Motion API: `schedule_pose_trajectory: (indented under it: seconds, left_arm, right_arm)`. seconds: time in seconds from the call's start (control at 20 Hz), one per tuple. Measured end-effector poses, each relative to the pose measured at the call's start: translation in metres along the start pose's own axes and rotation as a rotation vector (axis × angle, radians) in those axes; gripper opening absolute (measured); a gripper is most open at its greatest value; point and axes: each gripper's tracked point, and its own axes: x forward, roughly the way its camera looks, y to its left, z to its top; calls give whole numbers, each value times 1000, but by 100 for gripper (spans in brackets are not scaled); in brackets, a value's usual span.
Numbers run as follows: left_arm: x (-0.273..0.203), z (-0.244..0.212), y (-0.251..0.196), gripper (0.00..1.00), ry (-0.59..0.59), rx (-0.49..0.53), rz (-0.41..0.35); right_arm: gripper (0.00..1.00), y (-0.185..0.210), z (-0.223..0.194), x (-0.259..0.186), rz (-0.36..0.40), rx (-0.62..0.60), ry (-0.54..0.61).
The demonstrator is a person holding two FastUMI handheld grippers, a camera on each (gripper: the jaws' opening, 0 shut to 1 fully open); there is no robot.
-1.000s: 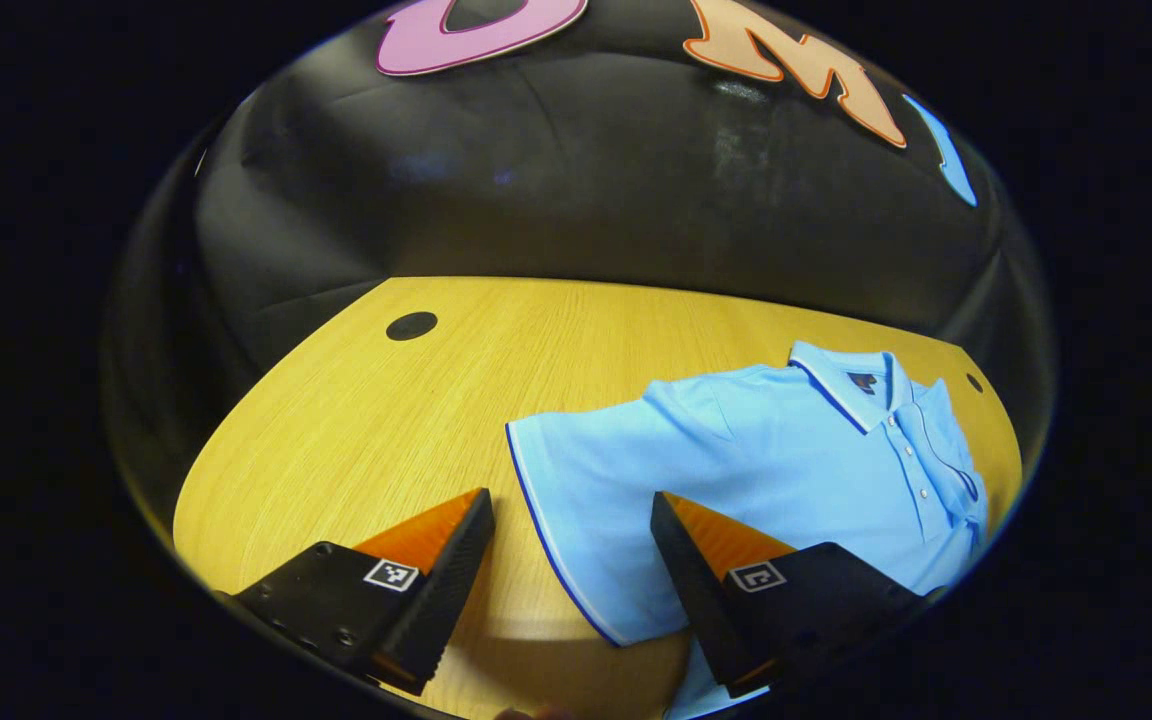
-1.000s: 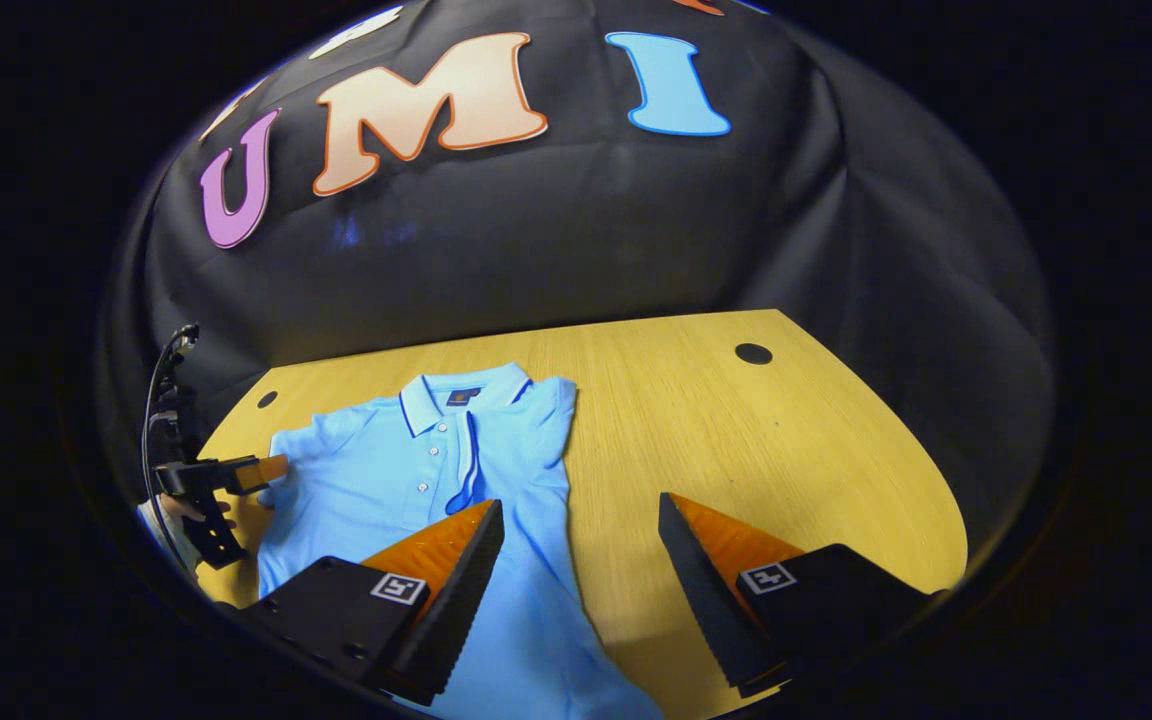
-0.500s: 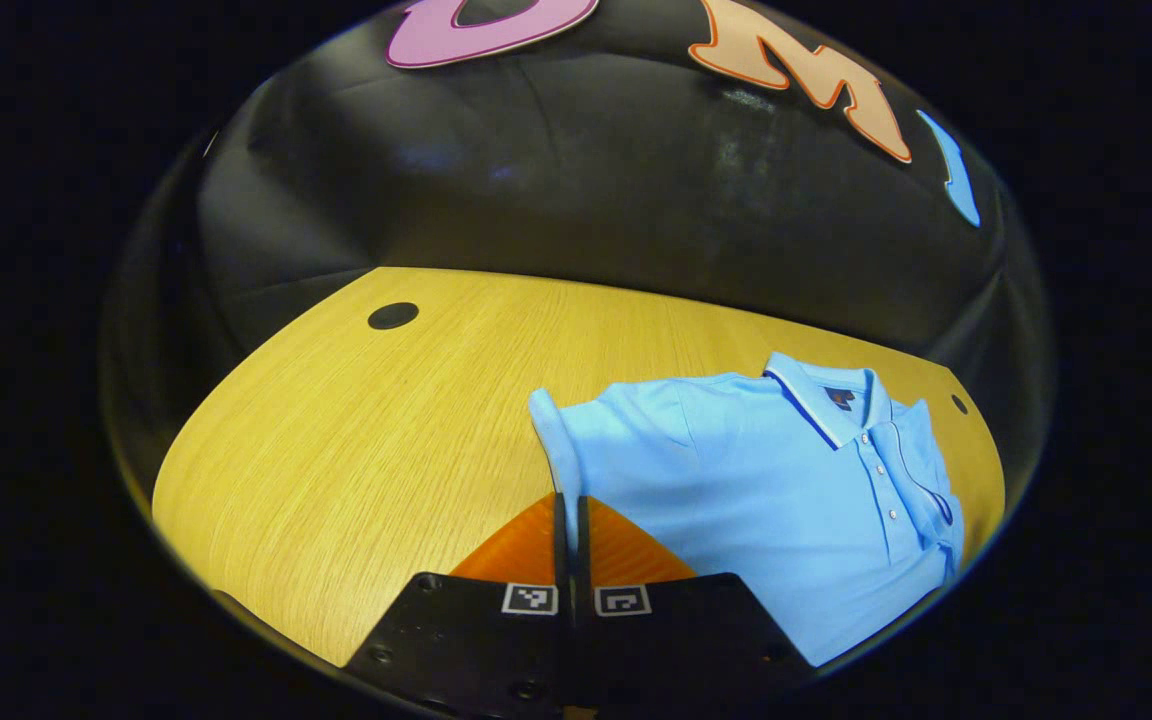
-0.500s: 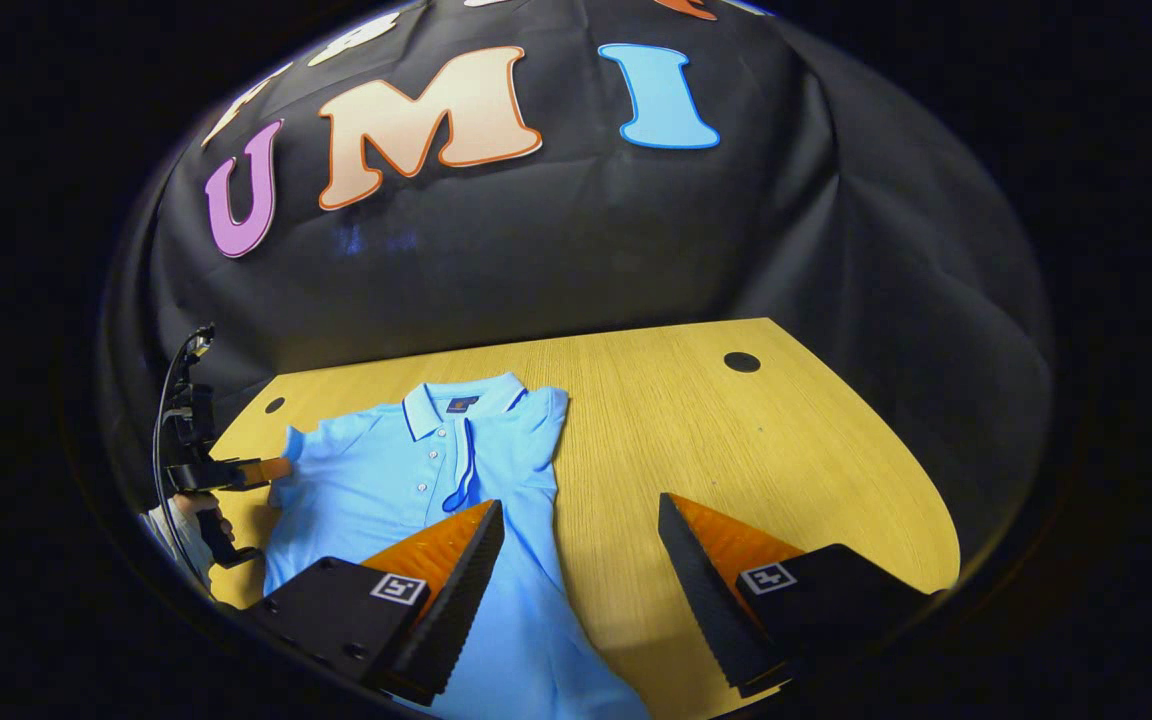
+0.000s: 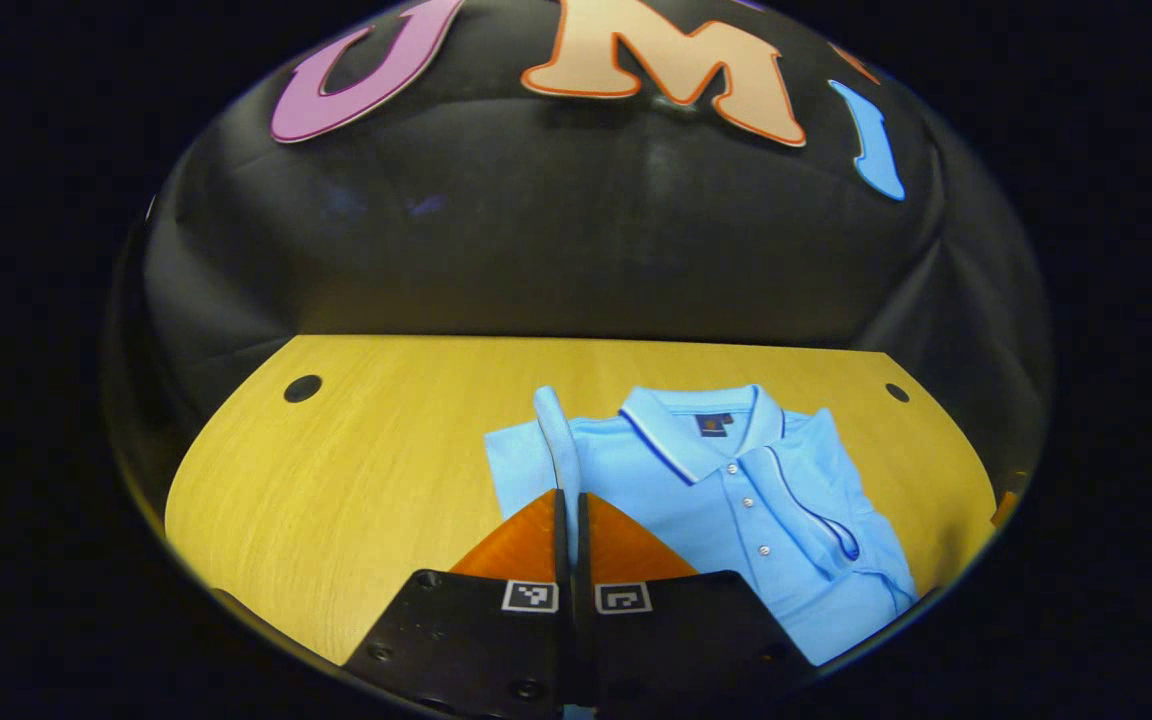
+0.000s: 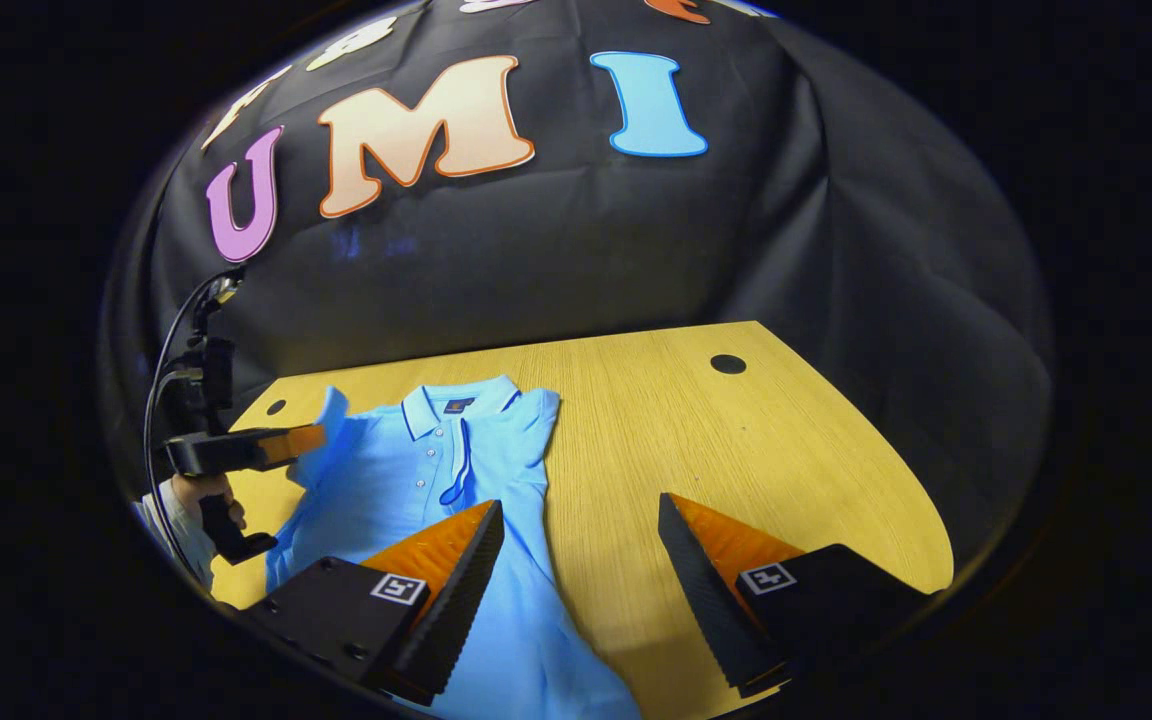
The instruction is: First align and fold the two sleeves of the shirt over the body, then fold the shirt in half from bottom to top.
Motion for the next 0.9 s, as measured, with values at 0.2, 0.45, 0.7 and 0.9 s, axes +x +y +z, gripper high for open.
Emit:
schedule_pose_trajectory:
  seconds: [0.2,0.45,0.7,0.9]
  left_arm:
    - [15,-28,-23,0,76,50,-2]
    - [8,-32,-49,7,64,-13,-130]
    - [-48,-5,-35,98,-45,-26,-117]
    - [-120,-17,-12,95,-98,-48,-50]
  right_arm:
    - [98,7,-7,-4,4,-9,12]
    - [98,21,-14,-3,2,-32,8]
    - [93,32,-15,-23,41,-32,-25]
    - [98,27,-30,-52,89,-81,-39]
